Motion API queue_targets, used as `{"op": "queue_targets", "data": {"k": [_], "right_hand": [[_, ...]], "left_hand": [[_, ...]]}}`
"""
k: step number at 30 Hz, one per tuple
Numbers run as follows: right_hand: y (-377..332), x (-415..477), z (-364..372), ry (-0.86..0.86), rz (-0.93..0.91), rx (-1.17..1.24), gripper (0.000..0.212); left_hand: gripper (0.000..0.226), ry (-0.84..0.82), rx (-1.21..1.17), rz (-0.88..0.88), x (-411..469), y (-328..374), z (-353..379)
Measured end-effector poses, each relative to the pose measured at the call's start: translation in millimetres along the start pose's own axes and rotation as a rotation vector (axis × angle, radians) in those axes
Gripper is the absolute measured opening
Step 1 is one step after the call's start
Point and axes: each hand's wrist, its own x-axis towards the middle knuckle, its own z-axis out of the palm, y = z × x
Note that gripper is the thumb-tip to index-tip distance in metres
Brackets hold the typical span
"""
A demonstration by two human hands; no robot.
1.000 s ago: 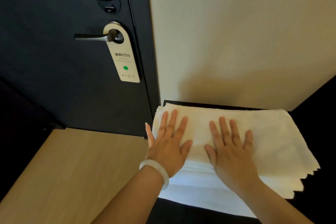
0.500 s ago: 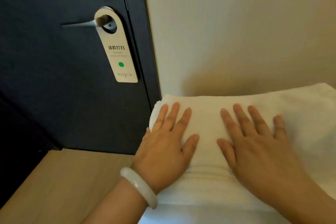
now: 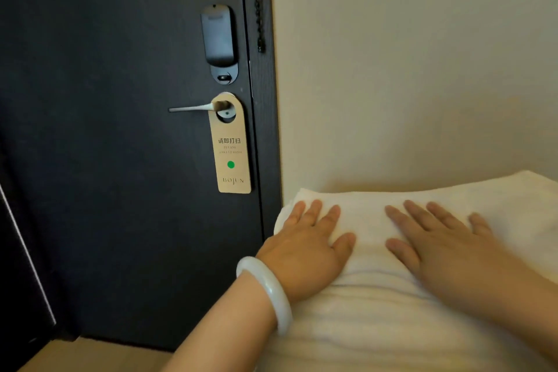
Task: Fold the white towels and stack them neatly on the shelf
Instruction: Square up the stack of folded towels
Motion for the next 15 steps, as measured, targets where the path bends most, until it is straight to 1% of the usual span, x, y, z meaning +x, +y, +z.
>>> {"op": "queue_targets", "data": {"k": [7,10,13,15], "right_hand": [[5,0,3,0.026,-0.030,0.091,0.060],[10,-2,-2,0.018,-0.047,0.116,0.060],[13,-4,-5,0.019,-0.056,0.137,0.059],[13,-6,-4,0.035,-0.056,0.159,0.058]], "left_hand": [[0.060,0.035,-0.045,0.014,-4,5,-3],[0.055,0.097,-0.136,0.053,-20,7,-15],[0.051,0.194,-0.260,0.037,-39,-2,-23],[0.051,0.225,-0.360,0.024,-52,-10,-22]]}}
